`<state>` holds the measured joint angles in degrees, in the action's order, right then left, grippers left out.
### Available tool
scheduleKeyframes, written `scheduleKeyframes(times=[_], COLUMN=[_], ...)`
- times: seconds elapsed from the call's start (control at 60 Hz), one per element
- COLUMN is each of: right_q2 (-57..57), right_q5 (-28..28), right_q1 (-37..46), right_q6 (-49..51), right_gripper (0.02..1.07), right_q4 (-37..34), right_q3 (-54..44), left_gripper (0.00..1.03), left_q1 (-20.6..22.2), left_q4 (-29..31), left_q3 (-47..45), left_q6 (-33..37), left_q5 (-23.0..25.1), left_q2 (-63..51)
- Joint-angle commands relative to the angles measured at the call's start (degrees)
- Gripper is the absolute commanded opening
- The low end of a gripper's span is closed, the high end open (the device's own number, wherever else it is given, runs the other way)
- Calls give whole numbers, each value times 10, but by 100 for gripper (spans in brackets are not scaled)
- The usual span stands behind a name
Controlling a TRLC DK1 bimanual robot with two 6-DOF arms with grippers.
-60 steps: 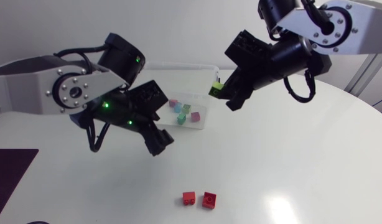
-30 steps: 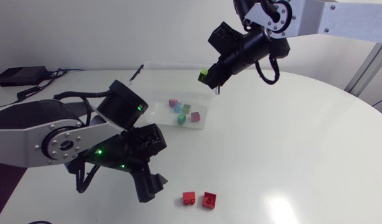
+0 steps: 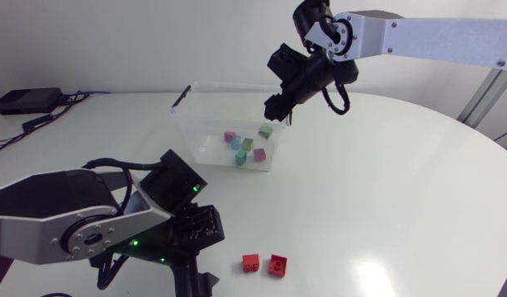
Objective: Place the duplo bricks in the container
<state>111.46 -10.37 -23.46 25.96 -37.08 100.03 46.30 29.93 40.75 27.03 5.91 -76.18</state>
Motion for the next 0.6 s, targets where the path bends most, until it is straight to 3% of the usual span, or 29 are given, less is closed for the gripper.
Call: scheduleKeyframes(times=[0.0, 0.167, 0.583], right_q2=[-2, -44, -205], right_q5=[4, 5, 7], right_q1=[8, 9, -6], right_q6=[-13, -12, -1], right_gripper=[103, 103, 103], right_q4=[11, 17, 54], right_q3=[5, -33, -242], left_gripper=[98, 98, 97], left_q1=[15, 40, 81], left_q4=[1, 4, 47], left_q3=[-19, -27, -30], left_q6=[-7, -26, -60], left_q5=[2, 2, 25], left_q2=[2, 1, -20])
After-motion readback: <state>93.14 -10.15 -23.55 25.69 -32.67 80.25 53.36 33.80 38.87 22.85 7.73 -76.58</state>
